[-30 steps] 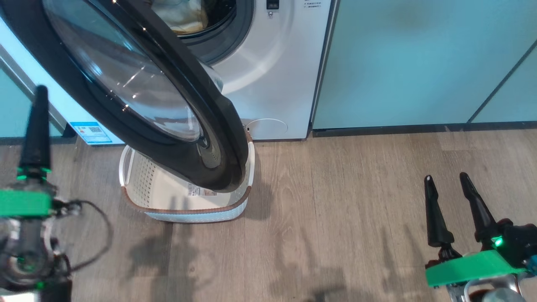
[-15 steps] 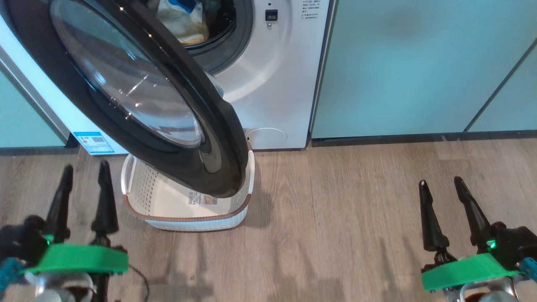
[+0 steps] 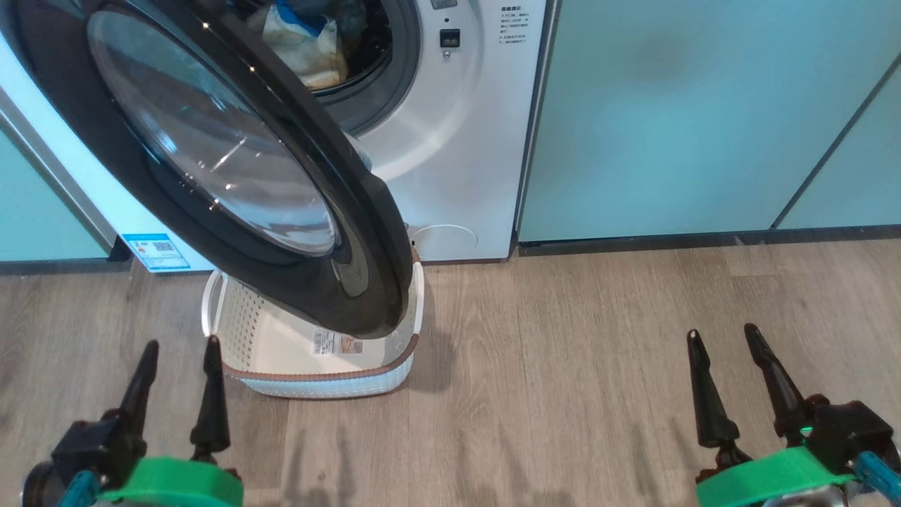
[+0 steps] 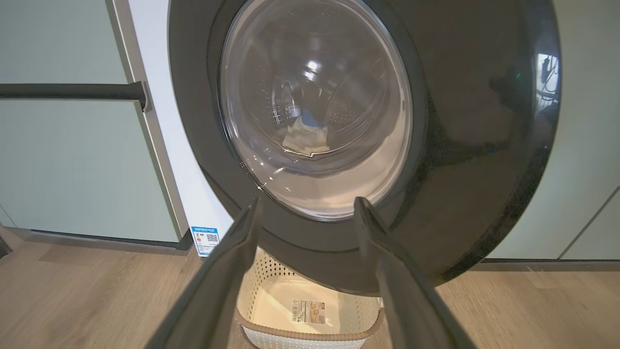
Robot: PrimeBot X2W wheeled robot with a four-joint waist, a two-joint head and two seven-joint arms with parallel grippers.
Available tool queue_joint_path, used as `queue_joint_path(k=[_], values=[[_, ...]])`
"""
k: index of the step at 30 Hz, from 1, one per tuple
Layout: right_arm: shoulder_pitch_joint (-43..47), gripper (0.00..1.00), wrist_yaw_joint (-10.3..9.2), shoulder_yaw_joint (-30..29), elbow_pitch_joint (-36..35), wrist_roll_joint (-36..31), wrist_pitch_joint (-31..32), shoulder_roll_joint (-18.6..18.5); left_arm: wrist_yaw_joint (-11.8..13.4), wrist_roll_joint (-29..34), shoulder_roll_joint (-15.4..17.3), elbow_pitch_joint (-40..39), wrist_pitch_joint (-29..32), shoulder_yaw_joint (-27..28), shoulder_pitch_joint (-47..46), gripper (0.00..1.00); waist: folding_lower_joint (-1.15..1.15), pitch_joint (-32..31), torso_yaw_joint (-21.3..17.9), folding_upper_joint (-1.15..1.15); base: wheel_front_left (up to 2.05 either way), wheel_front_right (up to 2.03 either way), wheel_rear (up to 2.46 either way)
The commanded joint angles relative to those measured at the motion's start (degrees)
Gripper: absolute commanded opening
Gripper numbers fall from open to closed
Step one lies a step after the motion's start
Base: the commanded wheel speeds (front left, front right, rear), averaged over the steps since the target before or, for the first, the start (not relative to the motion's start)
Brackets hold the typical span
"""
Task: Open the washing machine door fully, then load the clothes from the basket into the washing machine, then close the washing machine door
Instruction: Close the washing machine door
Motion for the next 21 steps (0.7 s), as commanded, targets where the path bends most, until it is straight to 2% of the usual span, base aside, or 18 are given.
queue_joint_path(k=[1,9,10,11,12,21], values=[[-1.1,1.0,-0.16,1.4,-1.5,0.0,-0.6,0.0,0.3,0.4,0.5,-1.6,-0.5,1.4,-1.5,1.0,0.0,-0.1,-0.1,0.0,0.0,0.0,0.0],[-1.2,1.0,-0.16,1.9,-1.2,0.3,-0.6,0.0,1.0,0.7,0.6,-1.2,-0.1,1.0,-1.4,1.0,0.0,-0.4,-0.4,0.0,0.0,0.0,0.0],[-1.2,0.82,-0.16,1.9,-1.1,0.4,-0.6,0.0,1.1,0.7,0.6,-1.2,0.0,0.9,-1.4,1.0,0.0,-0.4,-0.4,0.0,0.0,0.0,0.0],[-1.1,0.2,-0.16,1.9,-1.0,0.5,-0.6,0.0,1.2,0.7,0.6,-1.2,0.0,0.9,-1.3,1.0,0.0,-0.5,-0.4,0.0,0.0,0.0,0.0],[-1.1,0.0,-0.16,2.0,-0.9,0.6,-0.6,0.0,1.2,0.8,0.6,-1.2,0.1,0.8,-1.3,1.0,0.0,-0.5,-0.4,0.0,0.0,0.0,0.0],[-1.3,0.0,-0.16,2.1,0.1,0.7,-0.6,0.0,1.9,1.3,0.7,-1.3,-0.1,0.2,-1.4,1.0,0.0,-0.6,0.1,0.0,0.0,0.0,0.0]])
